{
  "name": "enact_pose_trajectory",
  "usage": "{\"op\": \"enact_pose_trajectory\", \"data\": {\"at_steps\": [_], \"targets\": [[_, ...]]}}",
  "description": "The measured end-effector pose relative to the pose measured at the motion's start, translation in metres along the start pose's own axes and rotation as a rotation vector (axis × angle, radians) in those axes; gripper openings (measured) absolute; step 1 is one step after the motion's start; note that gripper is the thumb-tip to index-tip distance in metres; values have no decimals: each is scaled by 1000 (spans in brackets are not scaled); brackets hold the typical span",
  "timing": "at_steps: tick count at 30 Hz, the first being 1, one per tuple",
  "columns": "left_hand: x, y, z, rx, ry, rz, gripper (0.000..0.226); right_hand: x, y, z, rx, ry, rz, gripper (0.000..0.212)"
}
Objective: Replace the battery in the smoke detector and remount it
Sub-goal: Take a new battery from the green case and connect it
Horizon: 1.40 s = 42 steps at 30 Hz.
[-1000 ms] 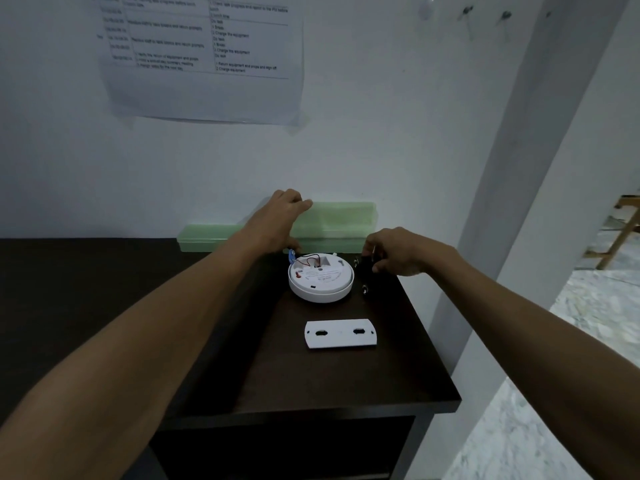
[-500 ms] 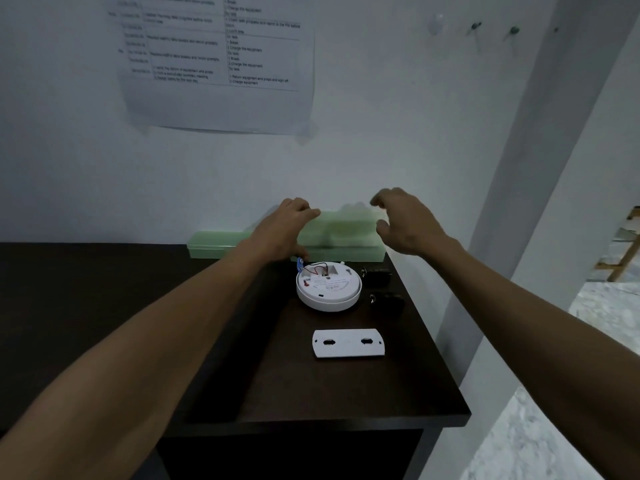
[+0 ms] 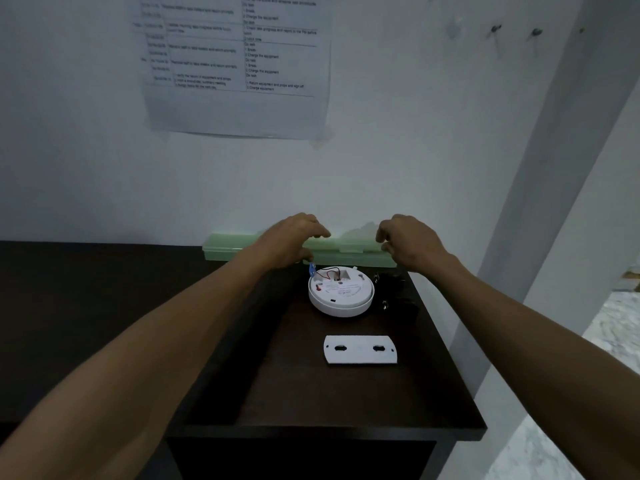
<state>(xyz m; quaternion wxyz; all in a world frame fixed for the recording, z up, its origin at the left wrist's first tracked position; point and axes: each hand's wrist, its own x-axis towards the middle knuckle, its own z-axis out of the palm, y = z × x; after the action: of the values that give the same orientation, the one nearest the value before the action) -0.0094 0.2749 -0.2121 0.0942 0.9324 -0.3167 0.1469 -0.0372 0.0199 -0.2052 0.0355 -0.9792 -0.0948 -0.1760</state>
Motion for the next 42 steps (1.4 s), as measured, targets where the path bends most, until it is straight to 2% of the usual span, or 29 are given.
{"op": "enact_pose_trajectory", "data": {"at_steps": [5,20,25,31,35,40,42], "targets": [[1,1,2,46,-51,-9,40,-4,2,9,59,-24,33,26],[5,6,0,58,-82,-46,38,-5,0,6,89,-13,44,29],[7,6,-3,44,-108,-40,37,-12,2,4,61,-38,23,41],[7,7,-7,25,-170,-69,50,-20,4,-7,93,-109,-29,24],[7,9,-9,34,-183,-88,54,-31,4,-15,110,-115,-56,27],[6,10,-8,76,-222,-90,64,-41,5,-12,110,-311,-39,34],[5,11,-8,95,-239,-90,64,-42,5,-9,103,-331,-41,37]]}}
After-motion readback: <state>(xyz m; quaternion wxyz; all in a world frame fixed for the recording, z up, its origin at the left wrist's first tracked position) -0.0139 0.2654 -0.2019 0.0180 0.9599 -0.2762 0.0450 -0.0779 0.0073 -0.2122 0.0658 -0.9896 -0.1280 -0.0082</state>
